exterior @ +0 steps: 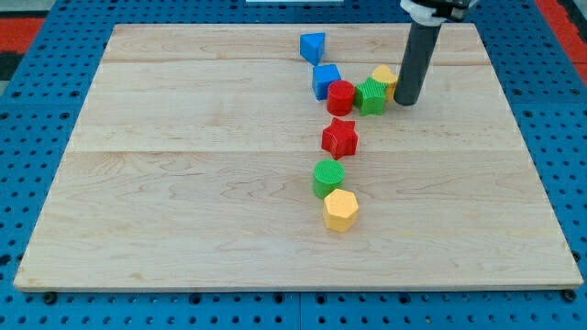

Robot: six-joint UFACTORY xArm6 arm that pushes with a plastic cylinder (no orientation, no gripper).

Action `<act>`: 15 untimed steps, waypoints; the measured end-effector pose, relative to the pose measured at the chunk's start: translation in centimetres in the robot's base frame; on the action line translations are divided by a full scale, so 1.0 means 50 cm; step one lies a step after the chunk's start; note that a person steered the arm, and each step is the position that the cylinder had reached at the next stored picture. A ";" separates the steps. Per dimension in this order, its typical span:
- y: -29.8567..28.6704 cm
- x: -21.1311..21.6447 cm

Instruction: Move blue triangle towards blue cube

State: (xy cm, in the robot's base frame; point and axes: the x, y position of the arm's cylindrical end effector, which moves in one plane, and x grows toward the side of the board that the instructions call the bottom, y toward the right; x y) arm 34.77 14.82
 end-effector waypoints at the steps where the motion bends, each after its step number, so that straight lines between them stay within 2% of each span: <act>1: -0.032 -0.031; 3: -0.060 -0.054; 5: 0.024 0.021; 6: 0.024 0.064; 7: 0.022 0.054; 9: 0.030 -0.152; 10: -0.020 -0.244; 11: -0.128 -0.268; 12: -0.222 -0.251; 14: -0.221 -0.207; 15: -0.159 -0.202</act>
State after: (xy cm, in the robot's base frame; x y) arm 24.69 6.86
